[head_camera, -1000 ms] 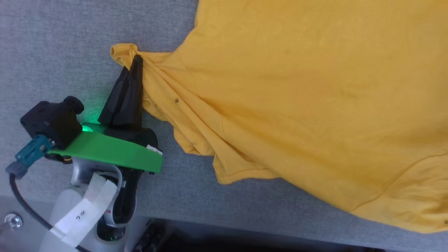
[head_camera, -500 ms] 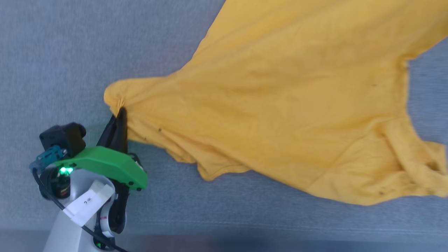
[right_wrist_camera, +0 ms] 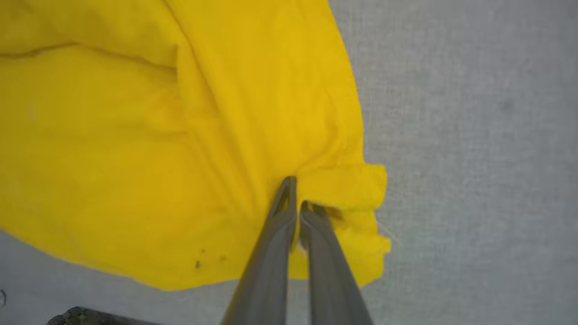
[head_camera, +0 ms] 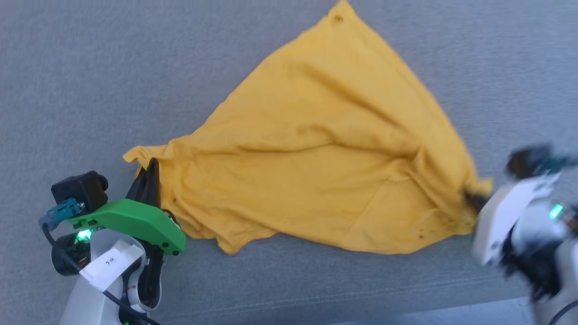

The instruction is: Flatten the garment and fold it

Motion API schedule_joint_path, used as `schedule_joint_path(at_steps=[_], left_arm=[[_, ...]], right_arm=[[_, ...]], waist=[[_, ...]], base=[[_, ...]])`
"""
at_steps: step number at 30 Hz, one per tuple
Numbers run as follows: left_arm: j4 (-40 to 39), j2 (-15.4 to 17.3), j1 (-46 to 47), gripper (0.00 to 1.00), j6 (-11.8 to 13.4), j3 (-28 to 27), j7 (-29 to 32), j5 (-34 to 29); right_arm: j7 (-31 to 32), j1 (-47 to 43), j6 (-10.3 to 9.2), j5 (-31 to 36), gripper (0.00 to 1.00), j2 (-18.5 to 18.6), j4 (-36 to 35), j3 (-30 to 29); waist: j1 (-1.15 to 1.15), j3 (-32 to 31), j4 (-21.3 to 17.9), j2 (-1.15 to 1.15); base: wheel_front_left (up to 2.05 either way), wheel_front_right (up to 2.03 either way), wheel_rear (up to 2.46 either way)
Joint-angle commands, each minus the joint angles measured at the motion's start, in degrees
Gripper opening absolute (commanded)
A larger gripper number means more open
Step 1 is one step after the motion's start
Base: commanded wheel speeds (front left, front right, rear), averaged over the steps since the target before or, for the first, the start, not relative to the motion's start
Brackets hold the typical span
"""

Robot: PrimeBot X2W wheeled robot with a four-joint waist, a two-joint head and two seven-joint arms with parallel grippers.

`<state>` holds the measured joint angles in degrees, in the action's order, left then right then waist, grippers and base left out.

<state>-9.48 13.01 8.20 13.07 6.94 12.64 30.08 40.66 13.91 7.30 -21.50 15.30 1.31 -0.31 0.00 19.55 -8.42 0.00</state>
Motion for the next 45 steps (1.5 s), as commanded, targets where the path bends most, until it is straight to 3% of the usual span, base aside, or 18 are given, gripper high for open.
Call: schedule_joint_path(at_steps=[1, 7, 8, 9, 18, 25, 29, 36, 43, 45], left_arm=[[0.4, 0.0, -0.8, 0.0, 0.3, 0.0, 0.3, 0.3], [1.6, -0.3, -1.2, 0.0, 0.5, -0.1, 0.1, 0.8], [1.8, -0.3, -1.3, 0.0, 0.5, -0.1, 0.1, 0.9], [2.0, -0.4, -1.5, 0.0, 0.5, -0.1, 0.0, 1.0], [1.4, 0.0, -1.6, 0.0, 1.0, -0.1, 0.0, 0.7], [-1.2, 0.2, 0.6, 0.0, 1.0, 1.2, 0.6, -0.2], [-3.4, 0.1, 2.6, 0.0, 1.0, 2.2, 0.8, -1.0], [-7.9, -0.8, 4.4, 0.0, 1.1, 3.5, -0.3, -2.0], [-9.6, -1.9, 4.8, 0.0, 0.6, 4.8, -2.1, -2.0], [-9.1, -2.1, 4.7, 0.0, 0.4, 5.0, -2.4, -1.6]], right_arm=[[-0.7, -2.5, 0.19, -0.9, 0.0, -1.8, 1.3, 0.8], [-4.5, -7.5, 0.19, -4.1, 0.01, -6.7, 4.9, 1.9], [-6.4, -7.4, 0.19, -5.1, 0.44, -7.2, 4.5, 1.0], [-7.9, -7.4, 0.19, -5.5, 1.0, -7.4, 4.2, 0.2], [-27.0, -3.4, 0.19, -11.7, 1.0, -9.2, -7.2, -7.1], [-30.1, 8.1, 0.19, -9.9, 1.0, -8.0, -3.6, -7.8], [-25.7, 18.9, 0.19, -7.1, 1.0, -5.8, 3.5, -6.9], [-12.1, 36.6, 0.19, -1.4, 1.0, -0.3, 15.6, -1.6], [5.9, 47.0, 0.19, 5.9, 1.0, 4.5, 24.6, 6.7], [8.4, 48.4, 0.19, 7.4, 1.0, 4.7, 25.7, 7.8]], waist=[[0.0, -2.5, -2.2, 0.0], [0.0, -3.3, -2.3, 0.0], [0.0, -3.5, -2.4, 0.0], [0.0, -3.8, -2.5, 0.0], [0.0, -3.4, -2.8, 0.0], [0.0, 1.9, -0.8, 0.0], [0.0, 6.4, 2.3, 0.0], [0.0, 14.1, 9.4, 0.0], [0.0, 18.2, 14.7, 0.0], [0.0, 18.9, 15.1, 0.0]], base=[[0.0, 0.0, 0.0], [0.0, 0.0, 0.0], [0.0, 0.0, 0.0], [0.0, 0.0, 0.0], [0.0, 0.0, 0.0], [0.0, 0.0, 0.0], [0.0, 0.0, 0.0], [0.0, 0.0, 0.0], [0.0, 0.0, 0.0], [0.0, 0.0, 0.0]])
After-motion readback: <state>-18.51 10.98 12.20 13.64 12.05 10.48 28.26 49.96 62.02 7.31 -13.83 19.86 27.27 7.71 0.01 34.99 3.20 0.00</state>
